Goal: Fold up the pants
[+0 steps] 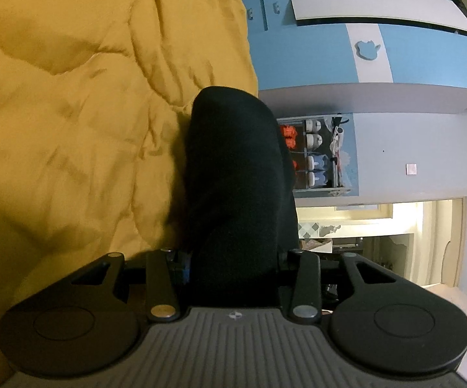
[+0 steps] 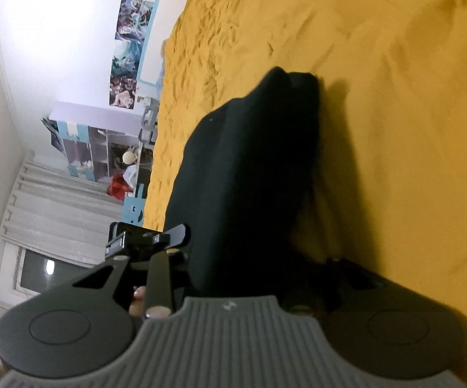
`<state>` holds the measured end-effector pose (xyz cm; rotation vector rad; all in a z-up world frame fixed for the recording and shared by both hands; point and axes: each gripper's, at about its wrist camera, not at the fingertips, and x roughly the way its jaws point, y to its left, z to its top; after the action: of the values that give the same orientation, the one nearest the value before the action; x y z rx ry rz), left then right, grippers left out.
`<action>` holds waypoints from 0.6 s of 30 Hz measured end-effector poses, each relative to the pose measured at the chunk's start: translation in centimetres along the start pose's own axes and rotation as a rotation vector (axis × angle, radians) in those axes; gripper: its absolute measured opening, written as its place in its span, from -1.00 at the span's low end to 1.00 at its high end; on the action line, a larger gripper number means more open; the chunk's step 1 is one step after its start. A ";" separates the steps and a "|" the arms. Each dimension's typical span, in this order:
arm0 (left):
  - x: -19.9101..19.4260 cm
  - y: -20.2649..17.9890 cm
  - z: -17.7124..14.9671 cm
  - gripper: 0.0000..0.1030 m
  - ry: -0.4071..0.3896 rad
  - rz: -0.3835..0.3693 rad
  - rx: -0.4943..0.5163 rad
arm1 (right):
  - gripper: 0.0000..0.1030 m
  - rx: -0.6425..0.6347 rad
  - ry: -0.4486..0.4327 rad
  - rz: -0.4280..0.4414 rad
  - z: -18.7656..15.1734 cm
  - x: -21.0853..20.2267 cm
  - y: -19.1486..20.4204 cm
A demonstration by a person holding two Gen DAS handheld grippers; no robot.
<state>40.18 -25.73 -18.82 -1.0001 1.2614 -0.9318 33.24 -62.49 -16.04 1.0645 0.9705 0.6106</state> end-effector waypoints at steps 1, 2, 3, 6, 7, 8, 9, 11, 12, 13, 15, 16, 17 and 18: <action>-0.1 -0.1 -0.2 -0.09 0.000 0.002 -0.003 | -0.45 -0.001 0.002 0.002 -0.3 -0.3 0.0; -0.4 -0.2 -0.6 -0.08 0.000 0.005 0.000 | -0.44 -0.001 0.005 0.003 -0.6 -0.5 0.0; -0.6 -0.3 -1.1 -0.07 0.003 0.008 0.008 | -0.43 -0.002 0.007 0.002 -0.9 -0.8 -0.1; -0.9 -0.8 -2.2 -0.03 0.019 0.023 0.026 | -0.43 -0.005 0.012 -0.006 -2.0 -1.8 -0.1; -1.2 -0.9 -2.5 -0.03 0.019 0.024 0.029 | -0.43 -0.006 0.012 -0.009 -2.3 -2.0 -0.1; -1.5 -0.9 -2.8 -0.03 0.015 0.024 0.029 | -0.39 -0.006 0.011 -0.013 -2.7 -2.3 0.0; -1.8 -0.9 -3.0 -0.03 0.008 0.024 0.027 | -0.37 -0.007 0.008 -0.016 -3.1 -2.6 0.2; -2.5 -0.6 -3.4 -0.02 -0.005 0.023 0.014 | -0.30 -0.010 0.002 -0.024 -3.6 -3.1 0.4; -2.7 -0.6 -3.5 -0.02 -0.011 0.023 0.007 | -0.27 -0.009 -0.001 -0.028 -3.9 -3.5 0.4; -3.0 -0.5 -3.7 -0.02 -0.018 0.025 0.002 | -0.24 -0.008 -0.006 -0.032 -4.2 -3.8 0.5; -3.3 -0.8 -4.1 -0.02 -0.027 0.035 0.000 | -0.21 -0.007 -0.016 -0.047 -4.7 -4.5 0.6; -3.4 -1.0 -4.2 -0.02 -0.033 0.040 -0.001 | -0.20 -0.008 -0.019 -0.056 -5.0 -4.9 0.6; -3.2 -1.4 -4.4 -0.02 -0.037 0.043 -0.003 | -0.19 -0.007 -0.021 -0.062 -5.2 -5.2 0.8; -3.3 -1.7 -4.5 -0.02 -0.041 0.043 -0.007 | -0.19 -0.005 -0.023 -0.066 -5.5 -5.6 0.8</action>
<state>35.39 -23.47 -16.39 -0.9890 1.2481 -0.8700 25.82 -64.28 -14.19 1.0292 0.9800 0.5446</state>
